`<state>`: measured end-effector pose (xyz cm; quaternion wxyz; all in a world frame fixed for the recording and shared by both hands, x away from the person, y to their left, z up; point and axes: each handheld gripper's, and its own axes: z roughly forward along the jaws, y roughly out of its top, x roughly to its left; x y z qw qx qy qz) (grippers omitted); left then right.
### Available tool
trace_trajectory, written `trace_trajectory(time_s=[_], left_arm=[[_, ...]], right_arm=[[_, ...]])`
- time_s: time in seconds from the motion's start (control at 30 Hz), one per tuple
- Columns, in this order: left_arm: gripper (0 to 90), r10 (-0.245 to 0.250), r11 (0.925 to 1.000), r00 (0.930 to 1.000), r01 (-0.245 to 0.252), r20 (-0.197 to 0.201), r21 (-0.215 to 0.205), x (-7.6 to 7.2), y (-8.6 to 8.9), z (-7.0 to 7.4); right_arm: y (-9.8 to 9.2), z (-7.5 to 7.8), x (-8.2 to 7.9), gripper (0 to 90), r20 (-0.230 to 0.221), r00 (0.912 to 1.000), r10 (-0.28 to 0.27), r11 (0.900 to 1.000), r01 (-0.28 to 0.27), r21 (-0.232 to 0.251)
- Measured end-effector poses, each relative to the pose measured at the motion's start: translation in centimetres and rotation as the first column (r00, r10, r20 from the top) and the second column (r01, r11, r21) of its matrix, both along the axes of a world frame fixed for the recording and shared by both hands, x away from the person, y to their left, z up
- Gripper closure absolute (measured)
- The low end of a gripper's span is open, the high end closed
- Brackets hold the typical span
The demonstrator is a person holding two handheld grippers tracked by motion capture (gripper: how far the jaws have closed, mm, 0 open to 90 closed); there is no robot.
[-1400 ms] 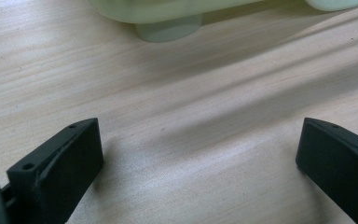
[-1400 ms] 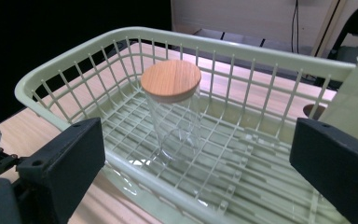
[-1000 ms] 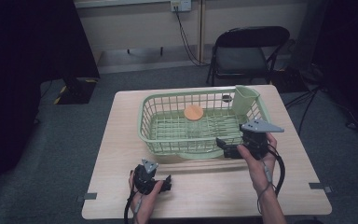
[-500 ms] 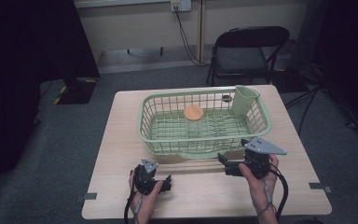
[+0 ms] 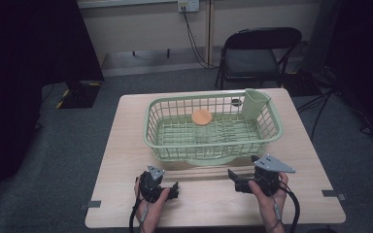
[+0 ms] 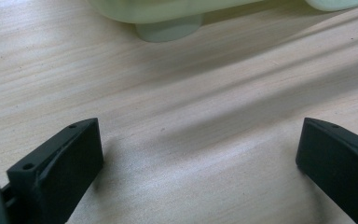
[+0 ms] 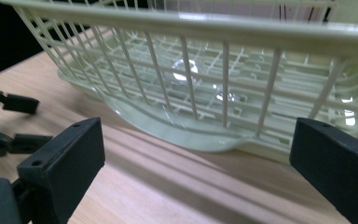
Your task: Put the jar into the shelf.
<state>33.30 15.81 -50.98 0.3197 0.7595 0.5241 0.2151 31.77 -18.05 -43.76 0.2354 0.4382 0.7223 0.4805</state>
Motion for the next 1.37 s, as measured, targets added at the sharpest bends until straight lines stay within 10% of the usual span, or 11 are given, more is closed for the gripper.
trace_trajectory(time_s=[0.73,1.07,1.37], left_arm=[[0.4,0.000,1.0000,1.0000,0.000,0.000,-0.001,0.0,0.0,0.0],[0.4,0.000,1.0000,1.0000,0.000,0.000,0.000,0.0,0.0,0.0],[0.4,0.000,1.0000,1.0000,0.000,0.000,0.000,0.0,0.0,0.0]], right_arm=[[1.1,-6.2,1.2,3.1,-0.158,0.9864,-0.044,0.991,0.023,-0.133],[1.8,-7.1,1.9,3.6,-0.227,0.9683,-0.104,0.969,0.047,-0.243],[1.7,-7.1,1.9,2.9,-0.233,0.9671,-0.101,0.970,0.044,-0.239]])
